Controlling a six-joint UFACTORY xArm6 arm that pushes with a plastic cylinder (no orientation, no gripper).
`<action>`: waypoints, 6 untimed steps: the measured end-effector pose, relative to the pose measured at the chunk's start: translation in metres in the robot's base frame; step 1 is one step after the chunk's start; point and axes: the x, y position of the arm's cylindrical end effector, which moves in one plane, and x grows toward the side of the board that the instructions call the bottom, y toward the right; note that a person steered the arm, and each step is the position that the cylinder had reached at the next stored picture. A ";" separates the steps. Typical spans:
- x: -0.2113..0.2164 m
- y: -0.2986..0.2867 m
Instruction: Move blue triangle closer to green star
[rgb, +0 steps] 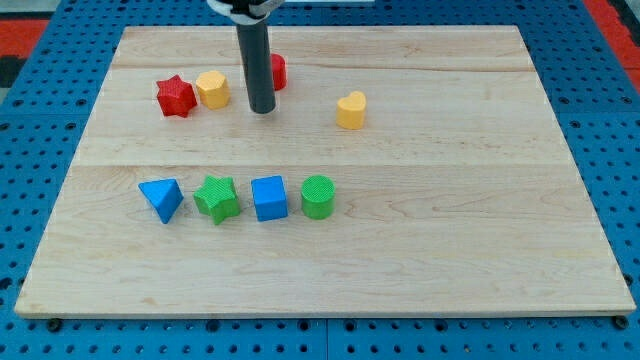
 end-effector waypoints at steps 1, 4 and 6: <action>0.037 -0.055; 0.147 -0.144; 0.131 -0.112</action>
